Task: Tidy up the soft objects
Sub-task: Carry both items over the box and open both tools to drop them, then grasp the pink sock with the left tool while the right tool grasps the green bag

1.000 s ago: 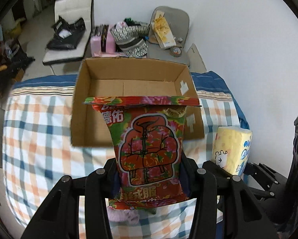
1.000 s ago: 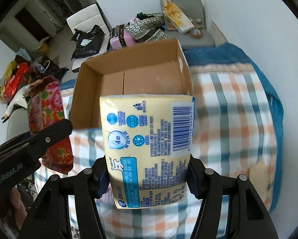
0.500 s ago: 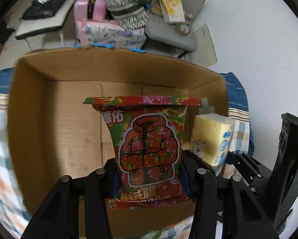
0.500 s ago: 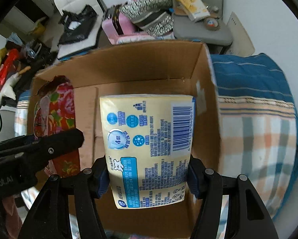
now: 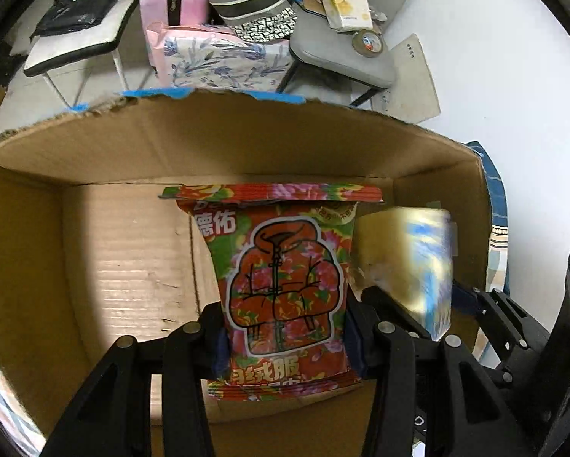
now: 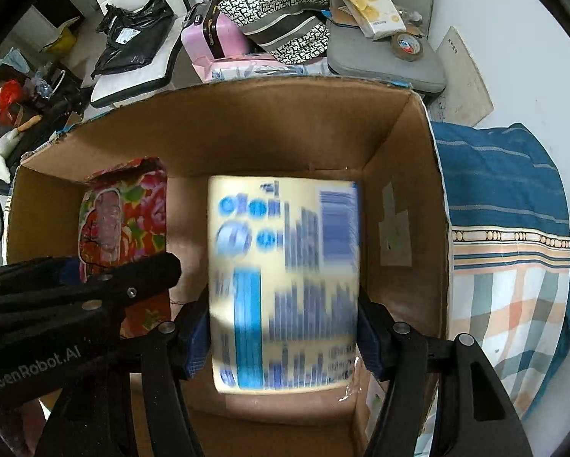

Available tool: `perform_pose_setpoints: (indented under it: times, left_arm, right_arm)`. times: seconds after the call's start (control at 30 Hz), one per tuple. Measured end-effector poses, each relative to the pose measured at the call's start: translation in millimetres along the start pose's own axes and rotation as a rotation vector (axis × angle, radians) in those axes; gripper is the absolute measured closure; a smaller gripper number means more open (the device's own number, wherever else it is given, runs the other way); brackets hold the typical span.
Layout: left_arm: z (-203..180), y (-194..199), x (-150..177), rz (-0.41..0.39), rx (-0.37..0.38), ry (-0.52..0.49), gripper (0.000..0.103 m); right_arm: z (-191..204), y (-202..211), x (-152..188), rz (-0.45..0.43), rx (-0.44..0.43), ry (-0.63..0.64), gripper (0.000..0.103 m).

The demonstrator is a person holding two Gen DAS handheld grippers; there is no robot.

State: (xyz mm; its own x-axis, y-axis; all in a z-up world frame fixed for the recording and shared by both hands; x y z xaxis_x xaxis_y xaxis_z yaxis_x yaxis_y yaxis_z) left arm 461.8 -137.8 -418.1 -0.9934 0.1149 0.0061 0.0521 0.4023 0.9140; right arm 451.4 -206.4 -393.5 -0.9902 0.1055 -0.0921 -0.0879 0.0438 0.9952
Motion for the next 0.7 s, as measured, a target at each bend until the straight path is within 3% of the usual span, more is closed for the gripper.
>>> perform_pose_setpoints:
  times: [0.1,0.2,0.27,0.37,0.5,0.7]
  left_arm:
    - [5,3,-2,-0.006,-0.023,0.012,0.056]
    - [8,8,-2,-0.018,-0.046,0.016,0.038]
    - [10,14,0,-0.036,-0.084,0.002,0.019]
    - [13,24,5,-0.068,-0.148,-0.025,0.011]
    - [16,32,18,-0.11,-0.2,-0.041,0.01]
    - [16,51,48,-0.198,-0.21,-0.041,0.002]
  right_arm:
    - [3,8,-2,-0.008,0.005,0.016,0.03]
    - [5,14,-2,-0.025,0.019,0.028,0.023]
    - [5,19,0,-0.037,0.03,0.032,0.021]
    - [6,26,5,-0.049,0.035,0.037,0.009]
    - [8,33,22,-0.054,0.038,0.041,0.0]
    - [8,45,57,-0.066,0.034,0.019,0.0]
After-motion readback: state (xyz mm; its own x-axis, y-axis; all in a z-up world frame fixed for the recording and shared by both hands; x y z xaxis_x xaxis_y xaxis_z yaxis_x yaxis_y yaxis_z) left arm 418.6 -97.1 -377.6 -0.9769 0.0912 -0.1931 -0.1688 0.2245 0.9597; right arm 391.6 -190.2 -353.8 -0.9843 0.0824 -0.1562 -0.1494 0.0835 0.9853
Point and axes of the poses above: each gripper's, at about its wrist camera, not at the fingertips, and y roughly against the way its jaws point, z to its left, x to its underside, the point moved 10 cm from there along -y, roughly the way its jaws point, and after that the axes turned 4 degrees about x, right-handed, at the moved point
